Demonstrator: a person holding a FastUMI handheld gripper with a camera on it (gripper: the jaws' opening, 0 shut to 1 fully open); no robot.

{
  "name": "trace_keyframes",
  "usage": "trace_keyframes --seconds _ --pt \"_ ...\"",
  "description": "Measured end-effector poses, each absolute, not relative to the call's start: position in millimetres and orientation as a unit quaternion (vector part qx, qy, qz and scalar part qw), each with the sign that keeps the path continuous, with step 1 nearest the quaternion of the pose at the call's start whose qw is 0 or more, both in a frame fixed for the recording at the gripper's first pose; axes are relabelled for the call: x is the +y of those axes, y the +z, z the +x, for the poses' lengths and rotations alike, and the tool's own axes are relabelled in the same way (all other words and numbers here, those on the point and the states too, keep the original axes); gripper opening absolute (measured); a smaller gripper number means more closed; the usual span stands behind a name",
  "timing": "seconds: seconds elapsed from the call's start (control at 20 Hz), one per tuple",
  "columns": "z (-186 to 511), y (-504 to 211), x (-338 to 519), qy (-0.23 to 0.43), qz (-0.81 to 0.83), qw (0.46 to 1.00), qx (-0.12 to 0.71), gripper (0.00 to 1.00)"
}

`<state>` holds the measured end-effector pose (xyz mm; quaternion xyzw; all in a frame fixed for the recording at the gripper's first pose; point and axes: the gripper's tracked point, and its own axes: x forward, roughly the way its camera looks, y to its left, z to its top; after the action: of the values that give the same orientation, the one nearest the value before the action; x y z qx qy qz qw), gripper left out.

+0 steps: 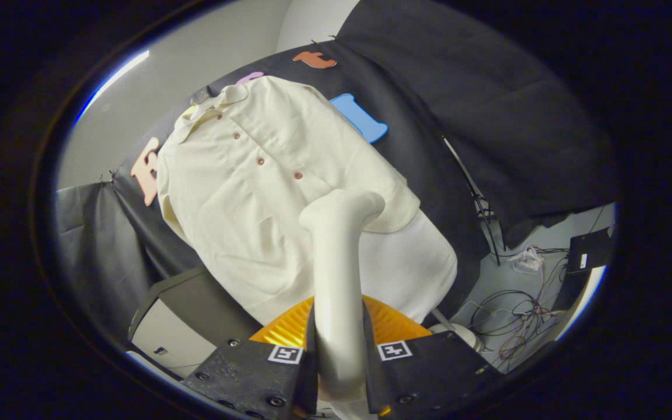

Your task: Iron the clothes twice with a garment steamer, once on the left side and once on the right side.

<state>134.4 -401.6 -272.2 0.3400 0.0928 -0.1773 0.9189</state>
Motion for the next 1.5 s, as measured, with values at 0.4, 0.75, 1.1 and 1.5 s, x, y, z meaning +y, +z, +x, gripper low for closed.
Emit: trace_keyframes --seconds 0.4,0.75,1.1,1.5 --pt "129 -185 -286 -0.112 0.327 0.937 0.056 0.32" --pt "103 -122 -194 -0.074 0.248 0.965 0.042 0.32" --pt "79 -82 -122 -0.079 0.171 0.982 0.027 0.31" --pt "60 -66 -3 -0.062 0.147 0.987 0.035 0.31"
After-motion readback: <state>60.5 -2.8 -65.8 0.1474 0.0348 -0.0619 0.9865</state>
